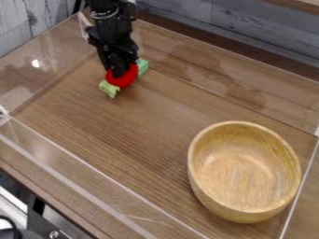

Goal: Move the red object to the left side of the table

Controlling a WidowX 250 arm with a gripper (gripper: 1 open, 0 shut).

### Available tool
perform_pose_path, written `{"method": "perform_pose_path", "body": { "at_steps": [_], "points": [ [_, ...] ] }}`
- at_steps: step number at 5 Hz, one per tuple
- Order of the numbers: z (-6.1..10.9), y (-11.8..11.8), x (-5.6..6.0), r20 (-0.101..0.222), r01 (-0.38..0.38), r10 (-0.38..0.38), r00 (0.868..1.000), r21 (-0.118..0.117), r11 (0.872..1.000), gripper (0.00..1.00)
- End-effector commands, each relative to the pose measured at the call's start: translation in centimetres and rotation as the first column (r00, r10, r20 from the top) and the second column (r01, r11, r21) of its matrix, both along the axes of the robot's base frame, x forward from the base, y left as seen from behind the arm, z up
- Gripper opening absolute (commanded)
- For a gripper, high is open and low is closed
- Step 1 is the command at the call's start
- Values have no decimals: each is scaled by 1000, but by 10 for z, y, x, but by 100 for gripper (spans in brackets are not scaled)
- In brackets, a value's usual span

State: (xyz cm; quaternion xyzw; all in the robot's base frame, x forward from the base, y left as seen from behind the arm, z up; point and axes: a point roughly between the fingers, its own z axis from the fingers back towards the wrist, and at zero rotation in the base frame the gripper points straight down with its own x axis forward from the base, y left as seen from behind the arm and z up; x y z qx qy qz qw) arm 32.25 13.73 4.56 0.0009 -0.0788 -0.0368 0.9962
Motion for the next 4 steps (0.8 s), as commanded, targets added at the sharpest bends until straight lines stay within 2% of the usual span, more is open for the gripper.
{"method": "perform_pose_path", "body": {
  "at_steps": [1,4],
  "points": [
    [16,-3,9,47,19,-20,999,24,1000,0],
    [9,-22,1,15,57,-57,998,0,998,0]
  ]
}}
